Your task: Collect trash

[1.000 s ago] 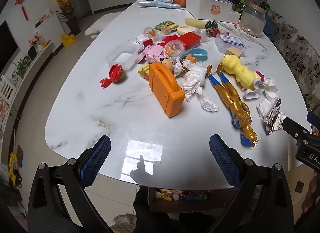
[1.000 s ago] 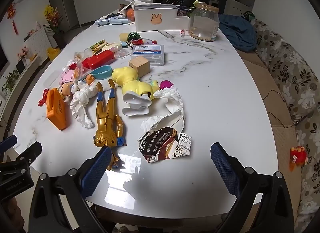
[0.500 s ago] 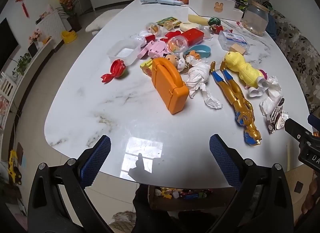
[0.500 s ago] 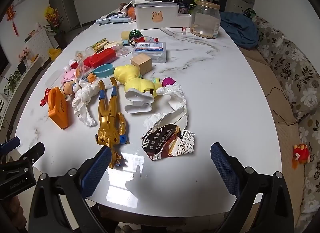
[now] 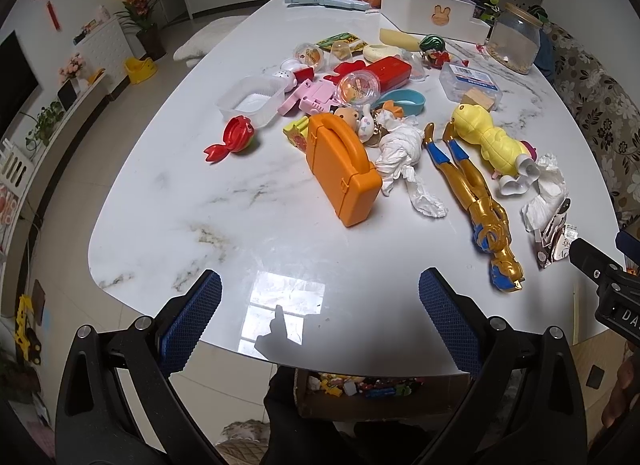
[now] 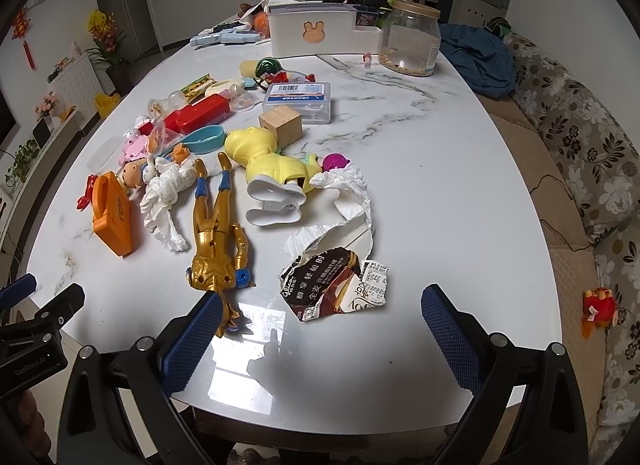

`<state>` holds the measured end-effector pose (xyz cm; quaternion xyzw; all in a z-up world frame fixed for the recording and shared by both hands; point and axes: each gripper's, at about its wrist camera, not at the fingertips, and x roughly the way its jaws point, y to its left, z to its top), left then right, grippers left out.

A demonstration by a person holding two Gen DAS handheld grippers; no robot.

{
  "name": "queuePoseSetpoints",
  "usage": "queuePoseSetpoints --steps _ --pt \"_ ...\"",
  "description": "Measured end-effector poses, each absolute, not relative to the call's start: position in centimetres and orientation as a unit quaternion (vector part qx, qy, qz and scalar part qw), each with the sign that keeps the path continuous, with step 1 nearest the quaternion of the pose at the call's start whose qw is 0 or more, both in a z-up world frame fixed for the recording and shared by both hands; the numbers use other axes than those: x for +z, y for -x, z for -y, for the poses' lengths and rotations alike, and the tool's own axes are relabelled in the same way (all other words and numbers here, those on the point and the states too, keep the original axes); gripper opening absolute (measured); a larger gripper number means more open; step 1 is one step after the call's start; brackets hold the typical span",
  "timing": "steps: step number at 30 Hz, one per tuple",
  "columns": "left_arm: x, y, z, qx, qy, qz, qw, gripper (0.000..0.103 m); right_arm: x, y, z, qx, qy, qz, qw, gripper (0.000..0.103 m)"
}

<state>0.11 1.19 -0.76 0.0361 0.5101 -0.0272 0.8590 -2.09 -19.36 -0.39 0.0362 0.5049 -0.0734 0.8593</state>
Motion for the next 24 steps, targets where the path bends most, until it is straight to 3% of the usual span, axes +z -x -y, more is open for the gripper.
queuePoseSetpoints --steps 24 --pt "-0.8 -0.21 -1.11 -0.026 -0.037 -0.514 0.857 0.096 -0.42 1.88 19.38 -0.074 -0.034 -0.507 0.858 0.098"
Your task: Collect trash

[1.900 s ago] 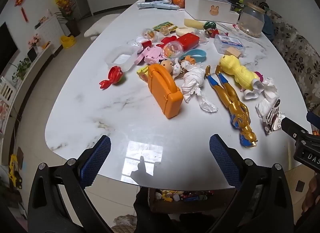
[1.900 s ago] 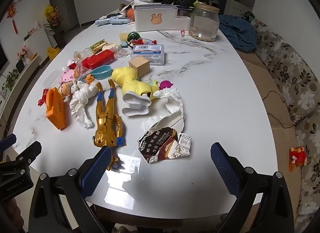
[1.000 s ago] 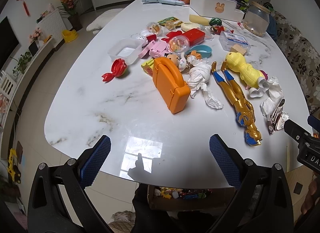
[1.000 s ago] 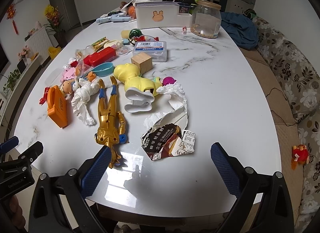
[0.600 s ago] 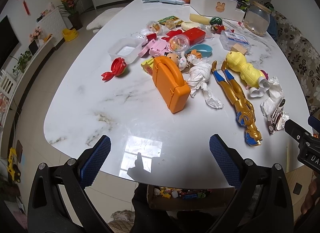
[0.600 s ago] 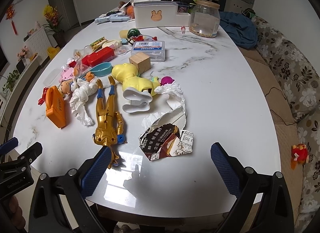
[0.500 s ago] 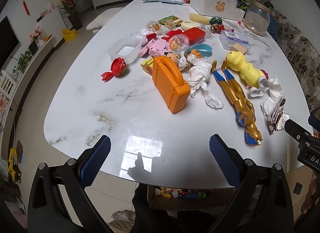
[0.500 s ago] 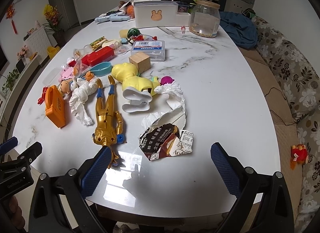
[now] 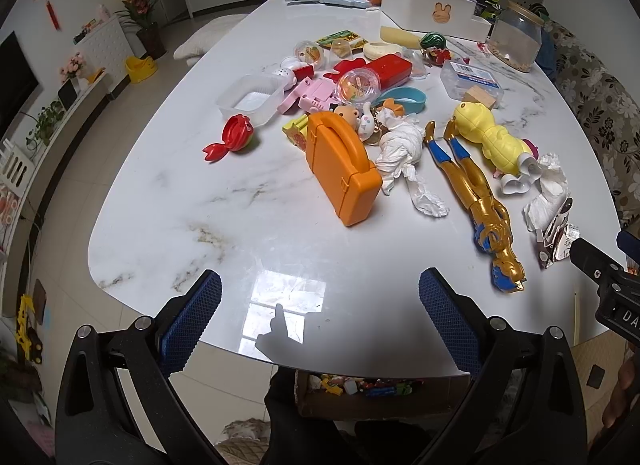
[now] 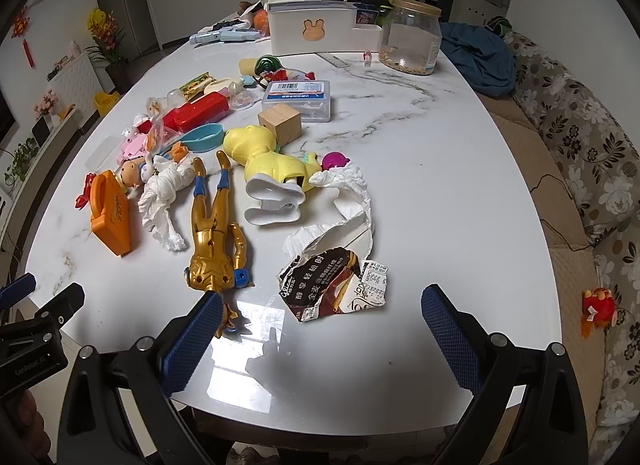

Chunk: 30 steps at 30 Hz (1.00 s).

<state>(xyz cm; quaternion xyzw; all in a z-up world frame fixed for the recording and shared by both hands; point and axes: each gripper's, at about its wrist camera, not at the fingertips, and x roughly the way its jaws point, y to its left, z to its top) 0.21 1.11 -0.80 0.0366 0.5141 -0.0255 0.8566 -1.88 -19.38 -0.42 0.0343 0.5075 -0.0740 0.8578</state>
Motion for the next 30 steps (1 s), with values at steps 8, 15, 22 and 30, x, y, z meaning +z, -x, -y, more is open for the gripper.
queuePoseSetpoints --steps 8,15,22,30 --pt "-0.8 -0.22 -1.1 -0.025 -0.036 -0.514 0.856 0.096 -0.44 1.85 19.44 -0.074 -0.035 -0.508 0.858 0.098" --pt "-0.79 -0.22 -1.1 -0.025 -0.036 -0.514 0.857 0.096 -0.48 1.85 19.49 -0.074 -0.035 -0.507 0.858 0.098" --pt "-0.84 -0.19 -1.1 -0.025 -0.036 -0.515 0.856 0.096 -0.71 1.75 19.6 -0.074 -0.039 -0.51 0.856 0.098" --pt "-1.02 -0.38 -1.15 -0.024 -0.038 -0.517 0.855 0.096 -1.02 1.3 19.87 -0.076 -0.045 -0.513 0.854 0.098"
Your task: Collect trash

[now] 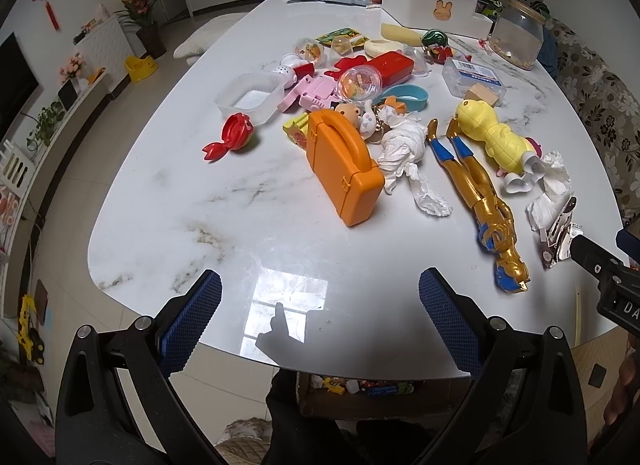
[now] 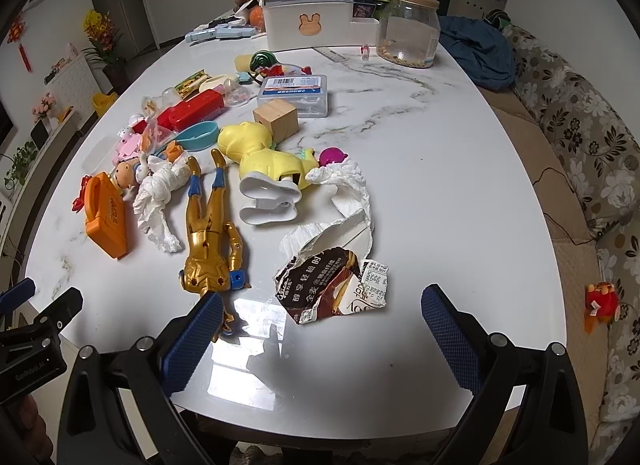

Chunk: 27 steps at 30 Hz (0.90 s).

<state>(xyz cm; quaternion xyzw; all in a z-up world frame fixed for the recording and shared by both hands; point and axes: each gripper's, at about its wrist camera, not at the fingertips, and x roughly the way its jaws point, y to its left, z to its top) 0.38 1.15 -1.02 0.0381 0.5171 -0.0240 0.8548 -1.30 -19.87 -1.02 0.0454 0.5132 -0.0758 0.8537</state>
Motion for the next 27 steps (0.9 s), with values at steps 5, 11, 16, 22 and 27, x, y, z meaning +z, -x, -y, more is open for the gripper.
queuePoseSetpoints --steps 5,11,16,22,27 --pt "-1.1 -0.5 -1.2 -0.026 -0.044 -0.516 0.855 0.096 -1.4 0.7 20.6 -0.082 -0.065 -0.513 0.852 0.098" --pt "-1.8 -0.8 -1.4 -0.033 -0.054 -0.525 0.849 0.096 -3.3 -0.8 21.0 -0.09 -0.088 -0.53 0.838 0.098" --pt "-2.5 -0.8 -2.0 -0.037 -0.061 -0.534 0.843 0.096 -4.6 -2.8 20.7 -0.081 -0.089 -0.53 0.839 0.098" --pt "-3.2 -0.8 -3.5 -0.038 -0.044 -0.543 0.837 0.096 -6.1 -2.5 21.1 -0.036 -0.122 -0.544 0.829 0.011" --pt "-3.6 -0.6 -3.6 -0.043 -0.033 -0.543 0.838 0.096 -4.2 -1.2 22.2 0.001 -0.157 -0.527 0.835 0.003"
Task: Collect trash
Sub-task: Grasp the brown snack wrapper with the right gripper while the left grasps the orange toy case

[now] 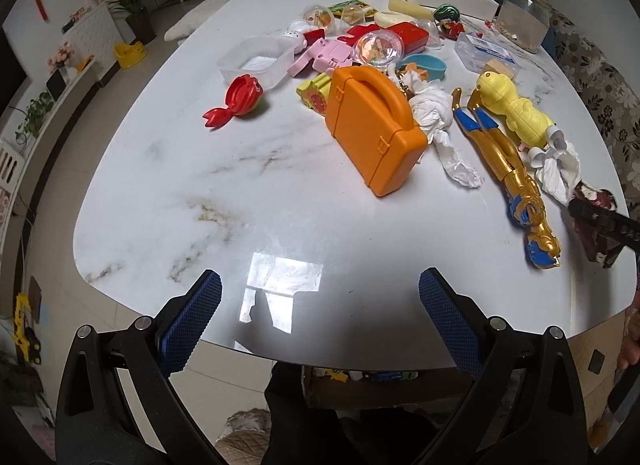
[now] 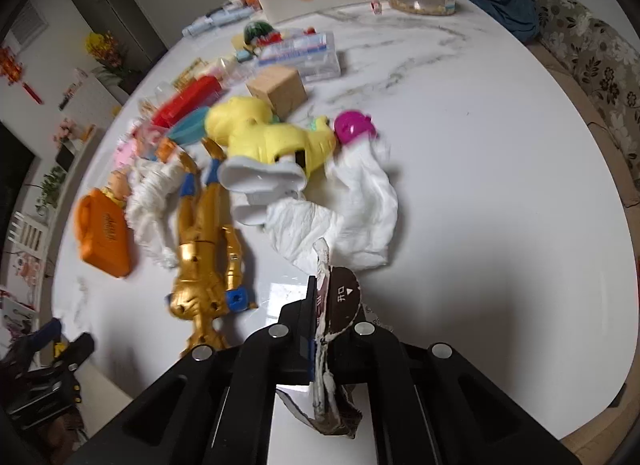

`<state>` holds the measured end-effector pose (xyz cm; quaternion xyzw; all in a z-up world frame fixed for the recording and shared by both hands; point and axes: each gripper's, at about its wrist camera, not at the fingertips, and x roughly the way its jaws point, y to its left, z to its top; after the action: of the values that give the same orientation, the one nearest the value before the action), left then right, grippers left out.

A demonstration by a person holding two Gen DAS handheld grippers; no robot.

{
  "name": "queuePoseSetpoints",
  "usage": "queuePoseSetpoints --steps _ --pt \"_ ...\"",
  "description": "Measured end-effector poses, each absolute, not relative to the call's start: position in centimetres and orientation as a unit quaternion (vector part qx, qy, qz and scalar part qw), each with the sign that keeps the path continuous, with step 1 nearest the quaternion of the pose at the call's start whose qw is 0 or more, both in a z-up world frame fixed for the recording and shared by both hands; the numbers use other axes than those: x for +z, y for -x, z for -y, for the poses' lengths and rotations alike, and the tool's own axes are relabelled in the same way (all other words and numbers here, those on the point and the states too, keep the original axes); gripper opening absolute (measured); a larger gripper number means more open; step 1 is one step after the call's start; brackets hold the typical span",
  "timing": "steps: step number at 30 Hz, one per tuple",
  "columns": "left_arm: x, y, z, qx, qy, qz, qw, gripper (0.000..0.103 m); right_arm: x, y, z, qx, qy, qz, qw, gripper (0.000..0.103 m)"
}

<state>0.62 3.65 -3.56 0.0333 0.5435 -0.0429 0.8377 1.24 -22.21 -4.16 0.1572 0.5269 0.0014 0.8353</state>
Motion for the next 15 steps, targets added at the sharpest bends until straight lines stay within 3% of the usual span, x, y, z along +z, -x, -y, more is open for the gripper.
queuePoseSetpoints --steps 7,13,14,15 --pt "-3.2 -2.7 -2.4 -0.046 -0.007 -0.52 0.853 0.096 1.1 -0.1 22.7 0.052 -0.156 -0.486 0.858 0.003" --pt "-4.1 -7.4 -0.2 0.005 0.019 -0.508 0.861 0.096 1.0 0.9 23.0 0.049 -0.16 -0.498 0.851 0.004" --pt "-4.6 -8.0 0.0 0.017 0.017 -0.51 0.86 0.095 0.8 1.1 23.1 0.05 -0.161 -0.502 0.848 0.004" --pt "-5.1 -8.6 0.1 0.024 0.015 -0.514 0.857 0.079 0.6 1.5 23.1 0.052 -0.159 -0.507 0.846 0.004"
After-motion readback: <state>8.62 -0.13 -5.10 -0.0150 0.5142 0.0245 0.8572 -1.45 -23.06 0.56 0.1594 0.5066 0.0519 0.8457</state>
